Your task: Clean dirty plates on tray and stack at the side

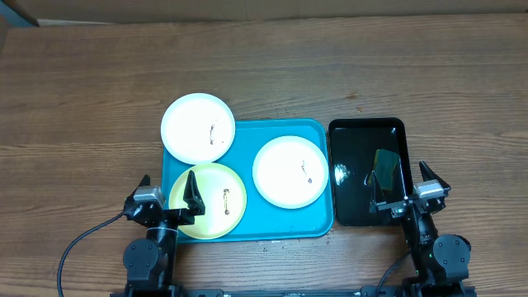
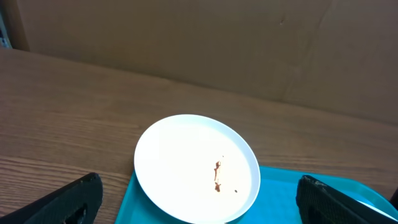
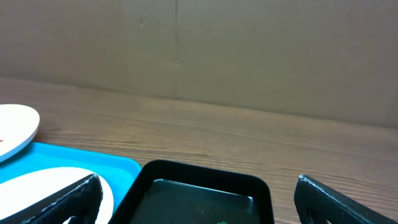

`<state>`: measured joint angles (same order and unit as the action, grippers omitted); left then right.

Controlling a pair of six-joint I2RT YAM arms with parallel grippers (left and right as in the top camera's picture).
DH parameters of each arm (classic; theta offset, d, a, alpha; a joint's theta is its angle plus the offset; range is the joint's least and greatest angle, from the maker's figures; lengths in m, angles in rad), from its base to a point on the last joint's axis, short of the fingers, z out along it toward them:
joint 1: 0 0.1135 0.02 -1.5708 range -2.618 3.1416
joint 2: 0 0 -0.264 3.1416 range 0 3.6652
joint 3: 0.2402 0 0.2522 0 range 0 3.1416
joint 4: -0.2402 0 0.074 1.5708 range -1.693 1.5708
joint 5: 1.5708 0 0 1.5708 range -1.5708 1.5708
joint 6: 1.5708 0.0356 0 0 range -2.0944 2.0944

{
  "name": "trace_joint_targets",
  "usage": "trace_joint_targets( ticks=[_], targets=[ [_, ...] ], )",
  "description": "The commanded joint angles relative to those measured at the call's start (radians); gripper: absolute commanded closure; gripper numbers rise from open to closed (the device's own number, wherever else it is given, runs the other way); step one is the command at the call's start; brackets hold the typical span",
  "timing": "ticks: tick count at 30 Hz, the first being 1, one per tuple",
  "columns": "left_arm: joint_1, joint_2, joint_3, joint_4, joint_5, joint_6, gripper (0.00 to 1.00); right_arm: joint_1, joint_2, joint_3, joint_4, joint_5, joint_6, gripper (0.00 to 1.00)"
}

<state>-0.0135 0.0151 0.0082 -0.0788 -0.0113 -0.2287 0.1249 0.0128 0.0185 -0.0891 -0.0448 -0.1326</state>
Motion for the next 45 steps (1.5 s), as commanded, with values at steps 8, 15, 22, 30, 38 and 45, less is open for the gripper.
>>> trace_joint_targets(
  ticks=[8,15,22,30,38,45],
  targets=[
    [-0.009,-0.005,-0.003,0.001,0.008,0.013,0.0,0.002,-0.008,-0.011,0.009,0.002,-0.007,0.0],
    [-0.009,-0.005,-0.003,0.001,0.008,0.013,0.0,0.002,-0.008,-0.011,0.009,0.001,-0.006,0.0],
    [-0.009,-0.005,-0.003,0.001,0.008,0.013,0.0,0.002,-0.008,-0.01,0.013,-0.001,-0.007,0.0],
    [-0.009,-0.005,-0.003,0.001,0.008,0.012,0.0,0.002,-0.008,-0.006,0.138,-0.05,0.184,0.0],
    [-0.009,-0.005,-0.003,0.001,0.008,0.013,0.0,0.002,0.068,0.316,-0.142,-0.065,0.271,0.0],
    [-0.009,-0.005,-0.003,0.001,0.008,0.013,0.0,0.002,0.441,0.909,-0.563,-0.074,0.27,0.0]
  ],
)
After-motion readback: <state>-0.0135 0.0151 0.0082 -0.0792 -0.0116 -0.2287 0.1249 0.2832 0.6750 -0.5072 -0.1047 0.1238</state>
